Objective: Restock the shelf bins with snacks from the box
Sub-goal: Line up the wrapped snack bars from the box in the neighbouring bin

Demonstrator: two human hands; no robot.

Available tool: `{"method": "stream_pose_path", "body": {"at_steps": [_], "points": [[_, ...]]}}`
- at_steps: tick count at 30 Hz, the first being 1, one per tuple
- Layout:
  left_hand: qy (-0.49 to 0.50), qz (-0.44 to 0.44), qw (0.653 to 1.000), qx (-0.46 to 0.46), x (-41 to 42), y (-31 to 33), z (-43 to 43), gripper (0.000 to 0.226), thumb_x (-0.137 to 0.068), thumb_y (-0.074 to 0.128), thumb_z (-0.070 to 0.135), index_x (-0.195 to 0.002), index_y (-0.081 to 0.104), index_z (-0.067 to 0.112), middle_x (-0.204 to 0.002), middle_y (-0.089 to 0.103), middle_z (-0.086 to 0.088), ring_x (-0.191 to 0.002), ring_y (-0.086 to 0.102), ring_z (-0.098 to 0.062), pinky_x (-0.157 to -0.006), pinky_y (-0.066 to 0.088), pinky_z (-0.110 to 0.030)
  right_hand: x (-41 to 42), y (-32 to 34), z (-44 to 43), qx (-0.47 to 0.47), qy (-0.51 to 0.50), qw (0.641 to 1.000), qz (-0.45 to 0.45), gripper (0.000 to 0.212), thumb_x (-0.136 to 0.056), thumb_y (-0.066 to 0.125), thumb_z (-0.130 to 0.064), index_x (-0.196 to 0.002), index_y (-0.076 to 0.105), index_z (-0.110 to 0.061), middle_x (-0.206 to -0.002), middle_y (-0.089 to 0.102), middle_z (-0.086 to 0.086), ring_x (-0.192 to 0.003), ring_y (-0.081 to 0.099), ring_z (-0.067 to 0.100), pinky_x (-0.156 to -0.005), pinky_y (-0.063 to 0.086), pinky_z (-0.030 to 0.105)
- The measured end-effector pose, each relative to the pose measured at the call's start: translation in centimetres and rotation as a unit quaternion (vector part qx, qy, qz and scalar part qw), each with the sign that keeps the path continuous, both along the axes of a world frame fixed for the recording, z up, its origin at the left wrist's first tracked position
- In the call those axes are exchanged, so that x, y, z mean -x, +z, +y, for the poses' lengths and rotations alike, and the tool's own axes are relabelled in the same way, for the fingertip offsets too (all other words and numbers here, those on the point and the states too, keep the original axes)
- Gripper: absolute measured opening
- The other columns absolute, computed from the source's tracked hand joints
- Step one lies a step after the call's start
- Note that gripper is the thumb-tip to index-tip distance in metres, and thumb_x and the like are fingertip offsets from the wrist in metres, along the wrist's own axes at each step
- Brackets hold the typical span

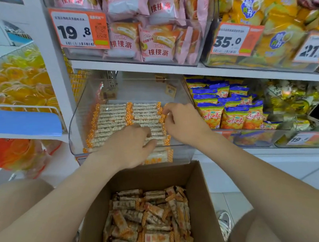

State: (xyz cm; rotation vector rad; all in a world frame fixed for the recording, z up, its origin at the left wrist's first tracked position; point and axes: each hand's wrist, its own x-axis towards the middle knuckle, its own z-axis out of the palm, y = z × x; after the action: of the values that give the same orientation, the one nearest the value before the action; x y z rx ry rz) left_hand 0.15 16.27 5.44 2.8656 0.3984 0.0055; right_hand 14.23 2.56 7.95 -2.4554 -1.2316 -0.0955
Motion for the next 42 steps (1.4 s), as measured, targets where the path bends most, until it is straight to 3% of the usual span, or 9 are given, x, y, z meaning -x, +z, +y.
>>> {"method": "stream_pose_path", "body": {"at_steps": [4,6,12,19,26,32,36,39,42], "points": [[-0.012,-0.219,0.975,-0.01,3.1,0.0,-3.0,0.007,-0.094,0.062,0.031,-0.098,0.057,0.027,-0.091,0.052,0.011,-0.087,0.057,-0.015,-0.068,0.053,-0.038,5.7,-0.3,-6.0,-0.038,0.09,0.993,0.065,0.018,-0.097,0.053,-0.019,-0.1,0.069,-0.027,-0.066,0.063,-0.013,-0.057,0.059,0.003,-0.057,0.05,0.03],[-0.03,-0.227,0.973,0.035,4.7,-0.6,-4.2,0.01,-0.091,0.063,0.028,-0.091,0.053,0.029,-0.073,0.048,0.013,-0.067,0.05,-0.008,-0.058,0.049,-0.037,7.5,-2.3,-8.2,0.031,0.108,0.988,0.103,0.019,-0.094,0.055,-0.02,-0.099,0.071,-0.029,-0.064,0.059,-0.016,-0.06,0.059,0.003,-0.059,0.05,0.028],[-0.134,0.17,0.976,0.023,4.7,-8.7,-6.9,0.005,-0.097,0.058,0.038,-0.097,0.059,0.032,-0.091,0.061,0.009,-0.084,0.061,-0.016,-0.065,0.049,-0.033,9.3,-10.5,-9.8,0.362,0.188,0.903,0.132,0.012,-0.093,0.051,-0.022,-0.093,0.062,-0.017,-0.086,0.063,0.007,-0.079,0.063,0.028,-0.071,0.06,0.046],[-0.099,0.378,0.919,0.054,4.3,-21.9,-8.8,0.041,-0.104,0.055,0.035,-0.143,0.057,0.019,-0.132,0.064,-0.006,-0.114,0.063,-0.026,-0.097,0.056,-0.042,9.1,-16.4,-11.1,0.441,0.178,0.873,0.107,0.026,-0.099,0.05,-0.017,-0.122,0.062,-0.022,-0.11,0.061,0.008,-0.092,0.064,0.03,-0.074,0.059,0.042],[-0.041,0.373,0.922,0.097,4.1,-30.4,-9.6,0.068,-0.103,0.057,0.012,-0.163,0.024,0.014,-0.156,0.044,-0.015,-0.13,0.056,-0.032,-0.098,0.055,-0.04,7.7,-17.8,-10.2,0.447,0.179,0.872,0.088,0.014,-0.1,0.05,-0.013,-0.107,0.061,-0.019,-0.093,0.052,0.002,-0.079,0.058,0.023,-0.063,0.054,0.038],[-0.051,0.352,0.932,0.068,4.4,-31.6,-10.1,0.036,-0.099,0.064,0.021,-0.133,0.053,0.014,-0.125,0.058,-0.009,-0.105,0.062,-0.028,-0.082,0.057,-0.038,6.9,-17.2,-10.0,0.447,0.182,0.871,0.091,0.018,-0.102,0.049,-0.016,-0.116,0.061,-0.016,-0.095,0.056,0.003,-0.08,0.06,0.024,-0.065,0.053,0.038],[-0.019,0.338,0.921,0.193,5.0,-30.8,-9.5,0.027,-0.094,0.071,0.022,-0.115,0.054,0.024,-0.11,0.06,-0.001,-0.09,0.059,-0.019,-0.065,0.047,-0.03,6.2,-16.4,-10.1,0.438,0.166,0.877,0.105,0.03,-0.1,0.052,-0.015,-0.128,0.062,-0.019,-0.114,0.059,0.007,-0.088,0.062,0.026,-0.063,0.049,0.036],[0.054,0.281,0.913,0.292,5.6,-28.8,-9.2,0.02,-0.094,0.07,0.035,-0.11,0.062,0.026,-0.102,0.068,0.001,-0.089,0.066,-0.018,-0.067,0.053,-0.03,5.6,-15.6,-10.4,0.432,0.151,0.884,0.099,0.021,-0.098,0.054,-0.008,-0.114,0.064,-0.017,-0.099,0.057,0.005,-0.075,0.057,0.021,-0.054,0.043,0.033],[0.108,0.198,0.898,0.379,4.8,-24.6,-8.7,0.019,-0.102,0.056,0.037,-0.106,0.072,0.028,-0.104,0.075,-0.001,-0.095,0.07,-0.021,-0.082,0.057,-0.036,4.9,-14.7,-10.5,0.425,0.153,0.883,0.127,0.03,-0.095,0.054,-0.004,-0.121,0.063,-0.015,-0.111,0.064,0.01,-0.086,0.065,0.029,-0.057,0.046,0.035]]}}
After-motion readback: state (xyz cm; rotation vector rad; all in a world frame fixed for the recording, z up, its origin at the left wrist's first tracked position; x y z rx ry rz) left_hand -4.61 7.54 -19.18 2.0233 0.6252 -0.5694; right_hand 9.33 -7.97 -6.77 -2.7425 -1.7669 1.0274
